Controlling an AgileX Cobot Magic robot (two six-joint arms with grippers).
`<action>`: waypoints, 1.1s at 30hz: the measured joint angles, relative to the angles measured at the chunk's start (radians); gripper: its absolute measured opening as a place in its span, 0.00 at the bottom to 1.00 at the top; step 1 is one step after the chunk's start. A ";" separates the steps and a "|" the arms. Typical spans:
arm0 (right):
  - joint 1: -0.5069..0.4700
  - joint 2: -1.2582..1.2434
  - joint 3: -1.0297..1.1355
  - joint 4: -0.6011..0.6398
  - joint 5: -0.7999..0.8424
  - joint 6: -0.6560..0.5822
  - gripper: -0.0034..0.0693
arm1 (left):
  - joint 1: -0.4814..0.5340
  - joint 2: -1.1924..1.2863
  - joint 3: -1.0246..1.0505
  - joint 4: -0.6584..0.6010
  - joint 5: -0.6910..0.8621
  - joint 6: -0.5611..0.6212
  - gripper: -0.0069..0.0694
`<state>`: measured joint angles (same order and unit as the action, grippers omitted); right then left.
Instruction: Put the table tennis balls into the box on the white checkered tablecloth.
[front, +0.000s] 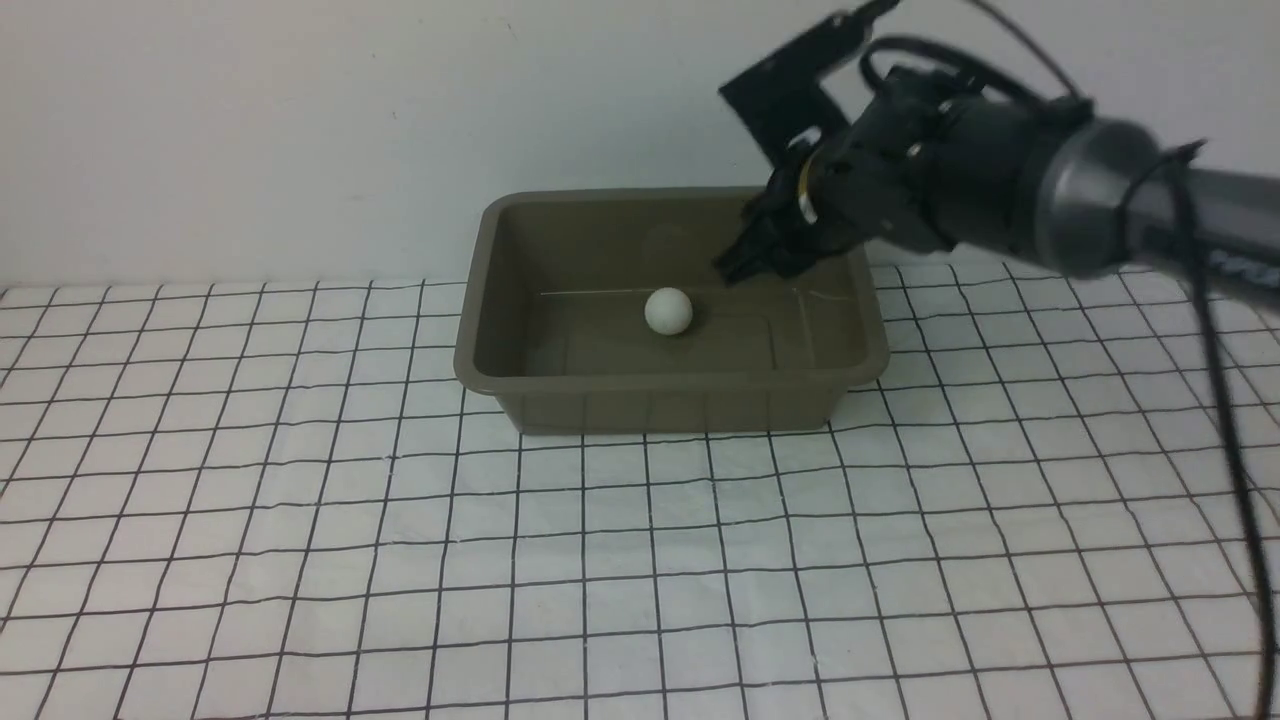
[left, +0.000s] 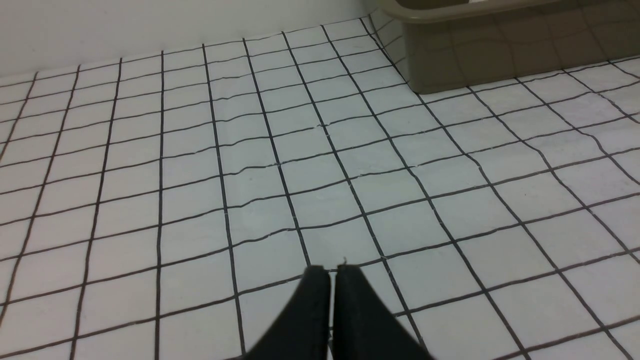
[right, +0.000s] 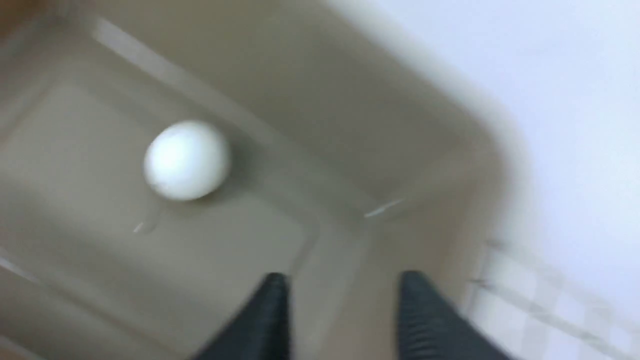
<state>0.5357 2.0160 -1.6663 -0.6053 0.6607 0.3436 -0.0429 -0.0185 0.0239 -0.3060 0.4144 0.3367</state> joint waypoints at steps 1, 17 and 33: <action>0.000 -0.053 0.000 -0.007 0.027 0.000 0.35 | 0.000 0.000 0.000 0.000 0.000 0.000 0.09; 0.000 -0.992 0.885 -0.163 -0.203 0.271 0.03 | 0.000 0.000 0.000 0.000 0.000 0.000 0.09; 0.000 -1.255 1.332 -0.305 -0.474 0.314 0.03 | 0.000 0.000 0.000 0.000 0.000 0.000 0.09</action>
<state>0.5357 0.7613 -0.3339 -0.9102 0.1863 0.6579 -0.0429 -0.0185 0.0239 -0.3060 0.4144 0.3367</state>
